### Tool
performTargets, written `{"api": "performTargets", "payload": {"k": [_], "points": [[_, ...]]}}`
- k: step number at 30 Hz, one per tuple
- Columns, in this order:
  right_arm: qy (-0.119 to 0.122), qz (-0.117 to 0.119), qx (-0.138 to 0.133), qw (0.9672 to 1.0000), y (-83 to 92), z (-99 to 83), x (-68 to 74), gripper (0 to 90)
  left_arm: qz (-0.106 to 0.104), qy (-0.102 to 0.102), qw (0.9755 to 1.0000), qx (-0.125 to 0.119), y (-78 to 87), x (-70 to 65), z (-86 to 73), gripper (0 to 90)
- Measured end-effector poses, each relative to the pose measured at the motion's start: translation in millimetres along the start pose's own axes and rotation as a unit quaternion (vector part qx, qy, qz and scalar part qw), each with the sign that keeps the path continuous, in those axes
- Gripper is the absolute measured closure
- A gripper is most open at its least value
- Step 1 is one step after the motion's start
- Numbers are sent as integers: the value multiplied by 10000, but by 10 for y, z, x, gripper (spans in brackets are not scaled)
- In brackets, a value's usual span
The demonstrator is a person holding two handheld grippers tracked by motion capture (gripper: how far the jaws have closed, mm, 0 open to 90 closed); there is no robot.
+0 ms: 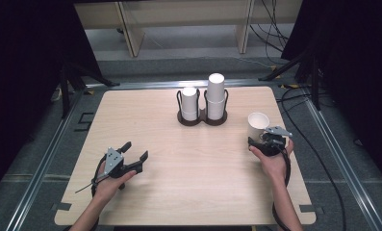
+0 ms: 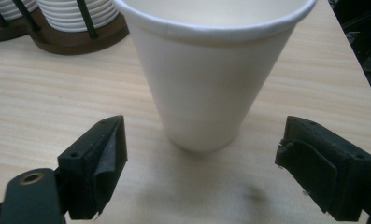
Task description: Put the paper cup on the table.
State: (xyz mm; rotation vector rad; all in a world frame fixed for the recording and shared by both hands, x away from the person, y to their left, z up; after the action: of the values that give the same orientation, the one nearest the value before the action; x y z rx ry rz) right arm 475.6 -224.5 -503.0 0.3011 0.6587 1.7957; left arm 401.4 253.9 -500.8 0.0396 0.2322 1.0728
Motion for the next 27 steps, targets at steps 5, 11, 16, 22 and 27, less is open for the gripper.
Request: {"api": "performTargets", "payload": {"k": [5,11,16,22,27], "points": [[57,-55,31,10000,116,-38,0,153,75,-18,9999,95,28,6,3,218],[-51,-60,-78,9999,246,-104,58,153,40,-4,10000,-22,4,14,-6,217],[-216,40,-178,9996,360,-163,112,153,85,-38,9999,63,17,18,-10,217],[-2,37,-246,9997,482,-232,109,153,77,-28,10000,7,13,29,-6,217],[-17,98,-400,9991,561,-304,145,152,146,-28,9999,54,27,36,-4,217]]}}
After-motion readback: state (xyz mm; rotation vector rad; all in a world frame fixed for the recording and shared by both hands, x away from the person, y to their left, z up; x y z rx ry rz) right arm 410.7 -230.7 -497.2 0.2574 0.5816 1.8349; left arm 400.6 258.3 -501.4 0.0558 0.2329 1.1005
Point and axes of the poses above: each handheld gripper's, and its own axes: y roughly backward along the jaws, z roughly out of its top, x roughly to its left, the point moved 4 cm from there along -y, roughly forward along the jaws, and after that the axes turned 11 degrees about y, right-handed, at the moved point
